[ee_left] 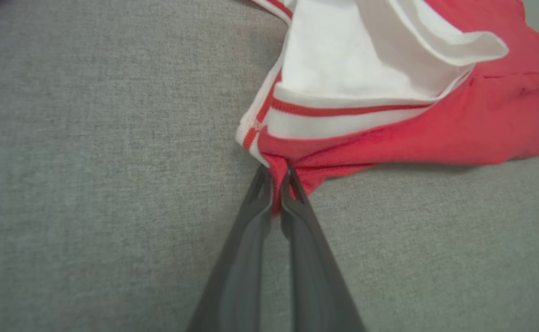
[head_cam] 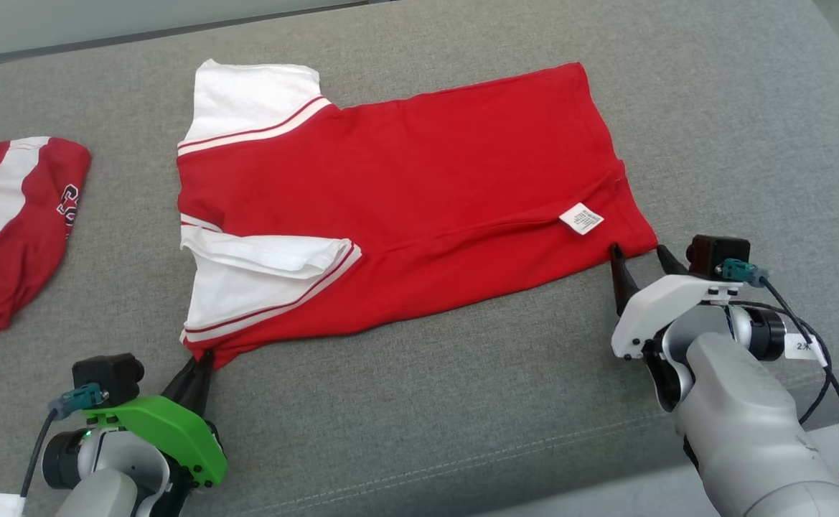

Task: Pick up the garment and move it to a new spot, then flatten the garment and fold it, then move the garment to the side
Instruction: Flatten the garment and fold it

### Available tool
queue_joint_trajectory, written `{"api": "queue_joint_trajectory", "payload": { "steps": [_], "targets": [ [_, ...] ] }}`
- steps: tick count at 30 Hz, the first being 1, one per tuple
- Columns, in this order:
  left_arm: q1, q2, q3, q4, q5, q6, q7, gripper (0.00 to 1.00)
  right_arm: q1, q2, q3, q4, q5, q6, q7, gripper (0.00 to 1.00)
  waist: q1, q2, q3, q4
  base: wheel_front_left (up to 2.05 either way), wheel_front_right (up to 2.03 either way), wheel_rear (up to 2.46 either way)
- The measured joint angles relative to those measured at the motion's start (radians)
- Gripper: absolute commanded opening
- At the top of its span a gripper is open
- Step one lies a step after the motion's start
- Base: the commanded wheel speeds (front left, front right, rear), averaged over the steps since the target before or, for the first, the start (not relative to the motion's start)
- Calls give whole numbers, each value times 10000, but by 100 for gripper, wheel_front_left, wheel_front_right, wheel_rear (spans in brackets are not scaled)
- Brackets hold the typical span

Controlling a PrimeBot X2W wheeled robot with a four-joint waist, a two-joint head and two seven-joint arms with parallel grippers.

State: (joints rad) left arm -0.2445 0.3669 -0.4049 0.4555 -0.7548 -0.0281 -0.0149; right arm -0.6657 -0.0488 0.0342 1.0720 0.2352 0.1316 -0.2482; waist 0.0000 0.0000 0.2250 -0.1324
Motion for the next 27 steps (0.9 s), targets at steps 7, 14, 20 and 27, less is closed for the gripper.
{"api": "queue_joint_trajectory", "payload": {
  "steps": [7, 14, 20, 27],
  "targets": [
    [-8, 173, -115, -527, 25, 0, 178, 0, -931, -10, -228, 1212, 109, 0, -44, 100, 0, 0, 262, 223, 0, 0, 0],
    [-6, 274, -159, -721, 42, 17, 238, 0, -1193, -161, -336, 1722, -184, 0, -86, 0, 0, 0, 274, 346, 0, 0, 0],
    [449, 198, -196, -1009, -10, 194, 171, 0, -548, -341, -665, 1409, -466, 4, -146, 0, 0, 0, -80, 375, 0, 0, 0],
    [1774, 174, -219, -1785, -291, 640, 284, 0, 1065, -395, -731, 184, -598, 4, -151, 0, 0, 0, -616, 303, 0, 0, 0]
  ]
}}
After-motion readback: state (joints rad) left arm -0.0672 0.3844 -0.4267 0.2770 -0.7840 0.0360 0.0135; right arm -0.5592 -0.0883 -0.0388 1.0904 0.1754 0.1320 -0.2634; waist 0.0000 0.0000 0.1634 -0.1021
